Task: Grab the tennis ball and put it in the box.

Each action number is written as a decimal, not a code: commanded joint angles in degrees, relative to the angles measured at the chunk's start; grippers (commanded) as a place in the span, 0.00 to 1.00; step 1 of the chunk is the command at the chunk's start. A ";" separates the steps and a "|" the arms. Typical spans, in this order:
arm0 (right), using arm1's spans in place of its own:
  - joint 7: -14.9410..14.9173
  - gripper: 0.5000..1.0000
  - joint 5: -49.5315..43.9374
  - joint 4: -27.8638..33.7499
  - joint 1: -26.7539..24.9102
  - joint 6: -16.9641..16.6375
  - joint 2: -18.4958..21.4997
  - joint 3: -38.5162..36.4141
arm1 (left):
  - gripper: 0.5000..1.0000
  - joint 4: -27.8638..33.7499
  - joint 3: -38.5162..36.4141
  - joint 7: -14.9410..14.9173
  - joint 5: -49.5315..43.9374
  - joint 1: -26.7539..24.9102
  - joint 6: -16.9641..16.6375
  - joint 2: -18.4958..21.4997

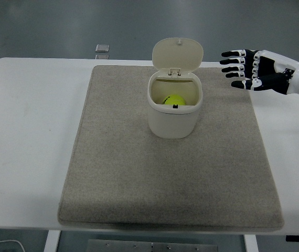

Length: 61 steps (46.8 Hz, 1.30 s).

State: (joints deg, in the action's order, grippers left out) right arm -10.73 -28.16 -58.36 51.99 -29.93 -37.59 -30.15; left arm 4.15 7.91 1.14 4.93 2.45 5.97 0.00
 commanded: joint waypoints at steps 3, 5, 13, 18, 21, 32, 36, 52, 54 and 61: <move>0.09 0.72 4.07 4.56 -0.40 1.10 2.44 -0.08 | 0.98 -0.01 0.00 0.00 0.00 0.01 0.00 0.00; 0.09 0.72 5.57 5.97 -0.48 2.06 3.31 -0.08 | 0.98 -0.01 0.00 0.00 0.08 -0.08 0.00 0.00; 4.83 0.72 10.32 10.72 -0.48 6.20 8.94 -1.22 | 0.98 -0.01 0.00 0.00 0.00 0.01 0.00 0.00; 7.12 0.72 12.86 11.78 -1.01 8.22 10.87 -2.28 | 0.98 -0.01 0.00 0.00 0.00 0.01 0.00 0.00; 8.17 0.72 14.88 12.04 -1.28 9.62 11.40 -2.89 | 0.98 -0.01 0.00 0.00 0.08 0.01 0.00 0.00; 11.34 0.72 27.18 13.53 -1.80 12.18 13.16 -4.56 | 0.98 -0.01 0.00 0.00 0.00 0.01 -0.08 0.00; 11.34 0.72 30.62 13.62 -1.98 12.18 13.34 -4.56 | 0.98 -0.01 0.00 0.00 0.00 -0.08 0.00 0.00; 10.20 0.80 35.63 13.89 -3.21 12.18 13.60 -5.53 | 0.98 -0.01 0.00 0.00 0.00 0.01 0.00 0.00; 9.33 0.82 35.55 13.89 -3.47 12.35 13.43 -5.53 | 0.98 -0.01 0.00 0.00 0.08 0.01 0.00 0.00; 8.35 0.82 34.49 13.89 -3.91 13.23 13.42 -5.36 | 0.98 -0.01 0.00 0.00 0.00 0.01 -0.08 0.00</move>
State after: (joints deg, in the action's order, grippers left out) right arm -2.26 6.42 -44.47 48.30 -16.96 -24.14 -35.65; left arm 4.13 7.91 1.14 4.98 2.44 5.96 0.00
